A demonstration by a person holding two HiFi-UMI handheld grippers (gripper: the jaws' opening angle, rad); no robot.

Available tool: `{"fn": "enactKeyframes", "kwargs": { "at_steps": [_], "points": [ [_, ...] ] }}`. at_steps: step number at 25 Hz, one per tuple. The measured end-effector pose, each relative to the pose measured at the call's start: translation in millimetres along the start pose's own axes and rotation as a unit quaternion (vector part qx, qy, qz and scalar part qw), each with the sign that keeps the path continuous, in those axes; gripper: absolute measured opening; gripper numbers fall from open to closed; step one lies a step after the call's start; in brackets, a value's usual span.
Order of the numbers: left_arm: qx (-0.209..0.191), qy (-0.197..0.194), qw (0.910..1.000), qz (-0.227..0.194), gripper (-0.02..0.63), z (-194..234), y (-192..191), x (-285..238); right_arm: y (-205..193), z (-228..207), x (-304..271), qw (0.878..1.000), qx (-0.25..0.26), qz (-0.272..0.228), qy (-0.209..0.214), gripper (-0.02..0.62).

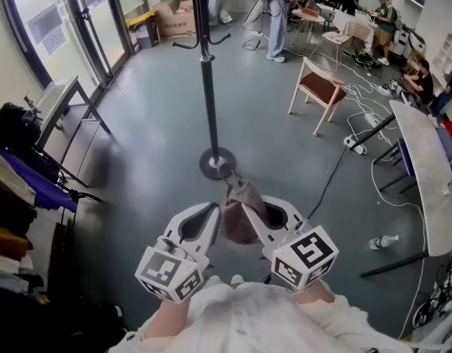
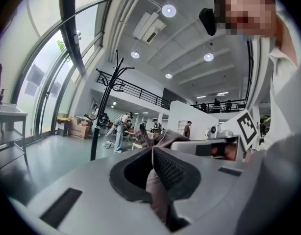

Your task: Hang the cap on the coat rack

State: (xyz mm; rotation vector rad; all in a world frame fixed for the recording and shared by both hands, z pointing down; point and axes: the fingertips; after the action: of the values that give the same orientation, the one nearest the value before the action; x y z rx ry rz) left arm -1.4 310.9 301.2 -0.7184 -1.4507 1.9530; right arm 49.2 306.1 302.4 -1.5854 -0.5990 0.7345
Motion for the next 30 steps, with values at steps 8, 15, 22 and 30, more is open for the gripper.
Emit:
{"fn": "enactKeyframes", "kwargs": {
  "at_steps": [8,15,22,30],
  "points": [
    [0.020,0.015,0.9995,0.017,0.021,0.8,-38.5,-8.9,-37.0,-12.5,-1.0,0.999,-0.036,0.035,0.007,0.014],
    [0.046,0.027,0.9981,0.030,0.021,24.5,-44.0,-24.7,-50.3,-23.7,-25.4,0.997,-0.049,0.052,0.016,0.014],
    [0.057,0.018,0.9976,0.035,0.021,75.9,-44.2,-56.5,-48.5,-44.9,-80.1,0.997,-0.046,0.062,0.014,0.014],
    [0.058,-0.011,0.9978,0.032,0.020,140.9,-10.9,-97.9,-25.6,-74.7,-155.8,0.997,-0.044,0.057,-0.003,0.014]
  ]
}}
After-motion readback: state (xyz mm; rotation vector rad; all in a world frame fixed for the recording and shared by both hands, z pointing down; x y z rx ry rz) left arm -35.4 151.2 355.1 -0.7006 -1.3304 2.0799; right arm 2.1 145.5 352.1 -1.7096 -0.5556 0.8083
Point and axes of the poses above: the fingertips, and each gripper's own axes: x backward along the fingers, z to its left, y out of its top, and after that the axes turned 4 degrees about x, right-handed
